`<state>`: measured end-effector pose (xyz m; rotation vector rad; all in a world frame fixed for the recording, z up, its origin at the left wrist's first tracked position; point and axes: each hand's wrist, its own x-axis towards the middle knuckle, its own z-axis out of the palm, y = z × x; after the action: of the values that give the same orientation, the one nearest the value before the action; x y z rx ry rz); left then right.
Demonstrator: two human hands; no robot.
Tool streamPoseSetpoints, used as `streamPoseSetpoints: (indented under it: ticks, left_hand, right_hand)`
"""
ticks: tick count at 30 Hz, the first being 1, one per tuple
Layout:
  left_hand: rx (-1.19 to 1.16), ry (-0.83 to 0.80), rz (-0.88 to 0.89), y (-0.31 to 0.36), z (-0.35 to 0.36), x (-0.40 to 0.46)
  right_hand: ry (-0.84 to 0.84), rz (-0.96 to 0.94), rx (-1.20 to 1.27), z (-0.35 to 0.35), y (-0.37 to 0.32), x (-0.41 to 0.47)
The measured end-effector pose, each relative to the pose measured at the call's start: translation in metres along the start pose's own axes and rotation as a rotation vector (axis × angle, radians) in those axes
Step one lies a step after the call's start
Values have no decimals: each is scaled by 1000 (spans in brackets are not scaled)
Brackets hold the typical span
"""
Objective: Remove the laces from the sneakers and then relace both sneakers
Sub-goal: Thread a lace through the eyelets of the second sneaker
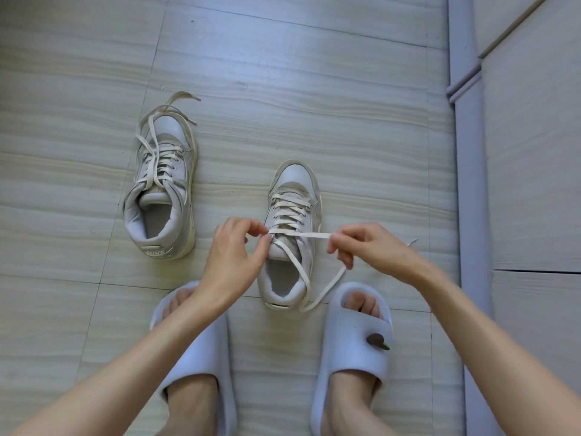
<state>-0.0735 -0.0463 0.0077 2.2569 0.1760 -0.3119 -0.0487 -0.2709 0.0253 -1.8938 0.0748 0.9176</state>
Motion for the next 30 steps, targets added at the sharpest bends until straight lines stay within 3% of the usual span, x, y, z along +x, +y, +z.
streamPoseSetpoints:
  ticks: [2,5,8,10,15,17,25,30]
  left_hand:
    - [-117,-26,1,10,-1,0]
    - [-372,-278,-106,35,5,-3]
    - [-528,-555,-139,56,15,-10]
    - [-634,-643,-145,64,17,-10]
    - [-1422,-583,-354,77,4,2]
    - [-1588,-537,-380,75,-3,9]
    - [-1875,-397,-467,58,-27,29]
    - [-1853,-329,-501,52,-34,42]
  right_hand:
    - [31,-33,197,-10,-2,-17]
    - [75,-70,368,-22,-9,-31]
    - [56,-109,409,-26,-17,-34]
    - [34,-125,377,-24,-20,-34]
    - [184,-131,359,-16,-17,-31]
    - [232,-115,310,-14,-14,-30]
    - [249,-45,86,-13,1,-28]
    - [270,51,-139,-11,15,-24]
